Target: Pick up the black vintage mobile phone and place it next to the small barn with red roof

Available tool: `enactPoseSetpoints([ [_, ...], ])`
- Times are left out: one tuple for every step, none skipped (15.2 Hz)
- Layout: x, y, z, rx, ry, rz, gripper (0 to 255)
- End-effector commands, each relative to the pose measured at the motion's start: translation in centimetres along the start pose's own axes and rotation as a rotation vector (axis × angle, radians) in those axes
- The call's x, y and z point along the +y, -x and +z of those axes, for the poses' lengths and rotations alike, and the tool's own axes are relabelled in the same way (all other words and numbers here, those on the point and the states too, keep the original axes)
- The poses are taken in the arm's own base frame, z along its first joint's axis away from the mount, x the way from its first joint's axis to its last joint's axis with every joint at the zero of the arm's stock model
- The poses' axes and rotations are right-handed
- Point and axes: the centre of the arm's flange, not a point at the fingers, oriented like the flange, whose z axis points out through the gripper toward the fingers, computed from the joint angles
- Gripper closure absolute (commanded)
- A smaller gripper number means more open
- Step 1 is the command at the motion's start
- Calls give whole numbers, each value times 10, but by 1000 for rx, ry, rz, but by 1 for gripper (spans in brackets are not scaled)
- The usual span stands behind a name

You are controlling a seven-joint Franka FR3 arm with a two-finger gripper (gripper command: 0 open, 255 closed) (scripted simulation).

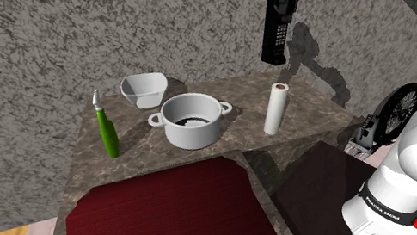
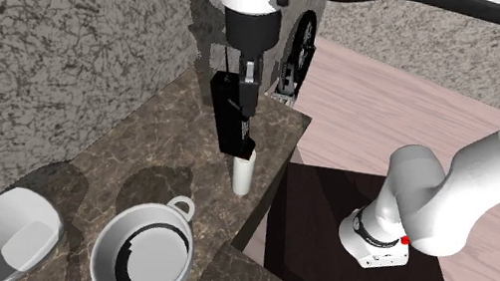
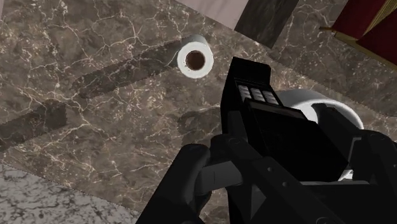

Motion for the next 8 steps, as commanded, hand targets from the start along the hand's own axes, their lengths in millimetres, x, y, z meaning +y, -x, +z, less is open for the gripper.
enactPoseSetpoints([
  [-22, 14, 1, 1, 1, 2, 255],
  [-33, 21, 2, 1, 1, 2, 255],
  [-44, 28, 3, 1, 1, 2, 255],
  [-55, 35, 4, 1, 1, 2, 255],
  [-67, 42, 5, 1, 1, 2, 255],
  [-78, 50, 5, 1, 1, 2, 255],
  [-89, 57, 6, 1, 1, 2, 255],
  [-100, 64, 7, 1, 1, 2, 255],
])
